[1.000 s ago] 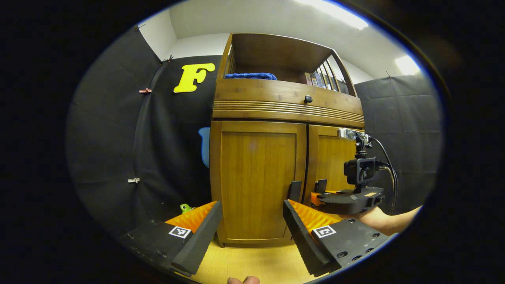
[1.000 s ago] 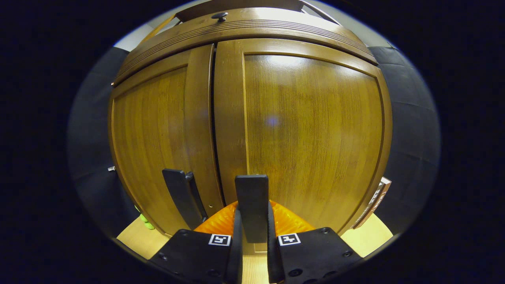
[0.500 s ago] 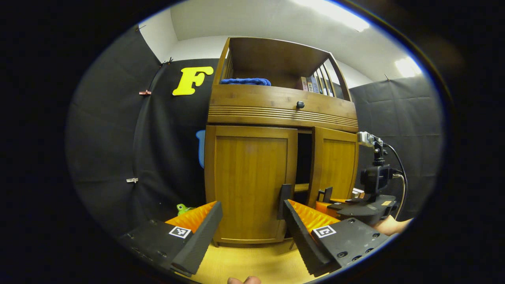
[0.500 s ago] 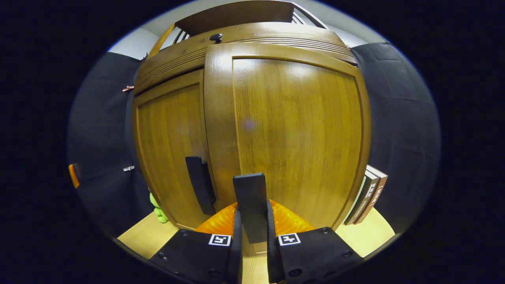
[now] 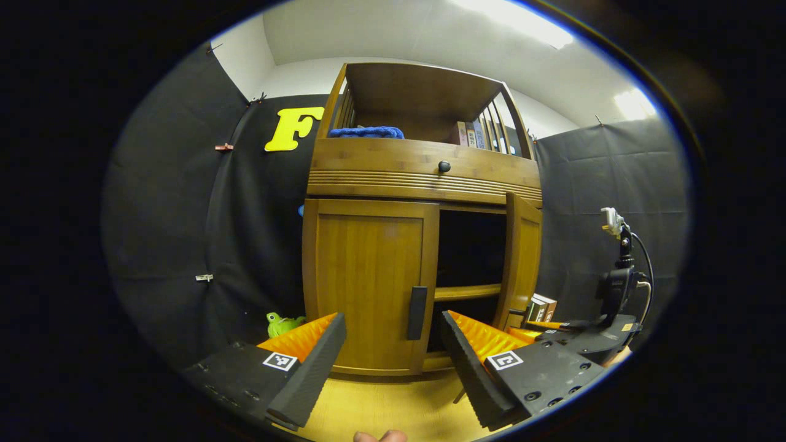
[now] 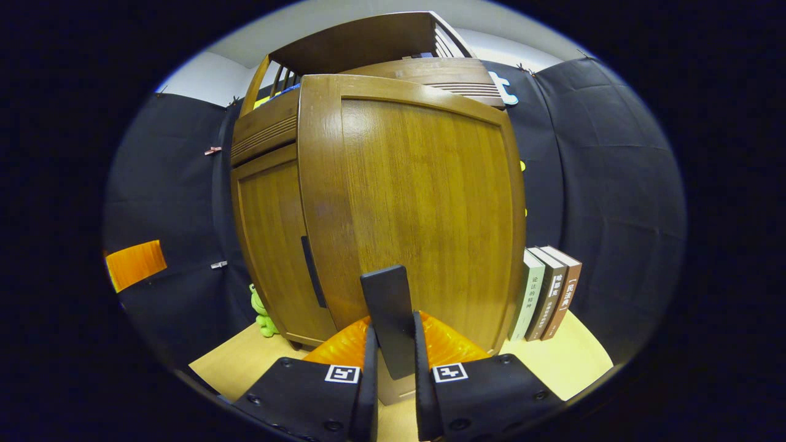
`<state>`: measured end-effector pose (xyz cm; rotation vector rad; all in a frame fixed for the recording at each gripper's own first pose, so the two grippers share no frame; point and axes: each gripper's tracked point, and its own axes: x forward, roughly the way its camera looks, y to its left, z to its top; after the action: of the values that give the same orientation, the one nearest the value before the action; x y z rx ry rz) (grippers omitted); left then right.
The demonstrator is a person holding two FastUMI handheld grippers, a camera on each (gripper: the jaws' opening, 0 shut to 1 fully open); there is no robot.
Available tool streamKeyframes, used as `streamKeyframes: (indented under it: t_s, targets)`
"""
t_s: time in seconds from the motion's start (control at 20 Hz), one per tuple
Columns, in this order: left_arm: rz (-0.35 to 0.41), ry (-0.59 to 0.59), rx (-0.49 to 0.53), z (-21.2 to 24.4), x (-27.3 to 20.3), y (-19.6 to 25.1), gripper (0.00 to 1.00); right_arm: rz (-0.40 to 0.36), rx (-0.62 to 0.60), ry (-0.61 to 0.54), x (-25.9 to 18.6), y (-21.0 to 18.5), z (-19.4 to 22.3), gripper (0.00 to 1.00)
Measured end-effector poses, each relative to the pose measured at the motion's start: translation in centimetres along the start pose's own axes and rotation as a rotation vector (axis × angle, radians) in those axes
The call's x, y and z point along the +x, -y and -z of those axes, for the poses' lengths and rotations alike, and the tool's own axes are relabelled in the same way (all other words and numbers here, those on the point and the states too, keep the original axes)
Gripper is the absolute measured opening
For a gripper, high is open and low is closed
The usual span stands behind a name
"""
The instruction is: Open the right door of the double-door shoe cabinet with the right hand, and open the left door with the left hand.
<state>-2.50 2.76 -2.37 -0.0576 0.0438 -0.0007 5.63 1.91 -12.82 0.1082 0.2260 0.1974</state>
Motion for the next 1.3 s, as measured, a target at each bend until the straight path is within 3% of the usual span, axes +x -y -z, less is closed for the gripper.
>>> streamKeyframes:
  t_s: [0.65,1.3]
  targets:
    - [-0.009,-0.025,-0.026,0.9,2.2,7.5,0.96,-0.025,0.027,-0.014,-6.3,7.5,-0.1,0.28]
    - [-0.055,-0.039,0.014,1.1,3.5,10.4,0.95,0.134,-0.01,0.008,-10.3,21.9,-2.1,0.21]
